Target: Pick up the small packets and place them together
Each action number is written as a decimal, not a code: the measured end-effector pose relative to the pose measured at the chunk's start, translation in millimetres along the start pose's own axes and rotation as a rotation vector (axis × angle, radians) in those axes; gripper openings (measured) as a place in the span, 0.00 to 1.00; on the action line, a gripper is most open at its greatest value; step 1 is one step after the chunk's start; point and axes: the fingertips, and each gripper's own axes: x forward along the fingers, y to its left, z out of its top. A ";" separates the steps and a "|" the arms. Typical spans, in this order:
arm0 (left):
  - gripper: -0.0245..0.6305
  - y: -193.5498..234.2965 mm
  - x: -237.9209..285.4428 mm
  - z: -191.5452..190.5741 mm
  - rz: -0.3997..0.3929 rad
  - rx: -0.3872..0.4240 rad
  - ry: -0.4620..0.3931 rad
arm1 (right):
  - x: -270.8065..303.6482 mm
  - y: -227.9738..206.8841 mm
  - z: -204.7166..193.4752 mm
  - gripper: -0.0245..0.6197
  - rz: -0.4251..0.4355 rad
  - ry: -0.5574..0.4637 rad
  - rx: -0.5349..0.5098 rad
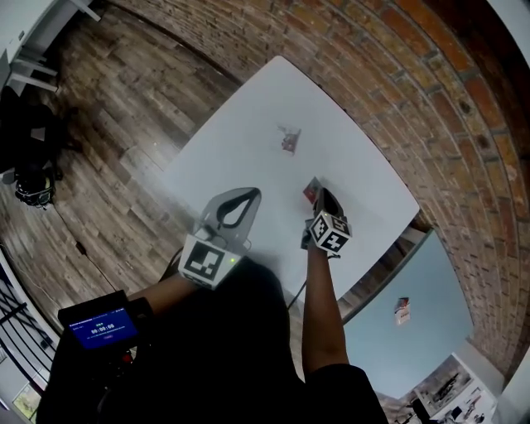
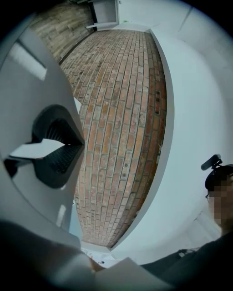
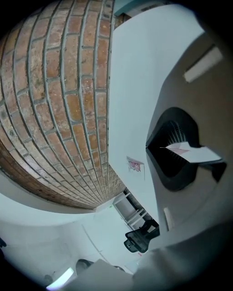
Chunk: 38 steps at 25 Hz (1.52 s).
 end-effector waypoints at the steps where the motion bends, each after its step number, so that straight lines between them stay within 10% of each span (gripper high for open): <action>1: 0.04 1.1 -1.0 -2.4 0.005 -0.001 0.002 | 2.6 -1.8 -1.9 0.05 -0.001 0.003 0.007; 38: 0.04 66.5 -37.8 -11.2 0.046 -0.085 0.050 | 19.2 -10.1 -24.2 0.12 -0.145 0.096 0.016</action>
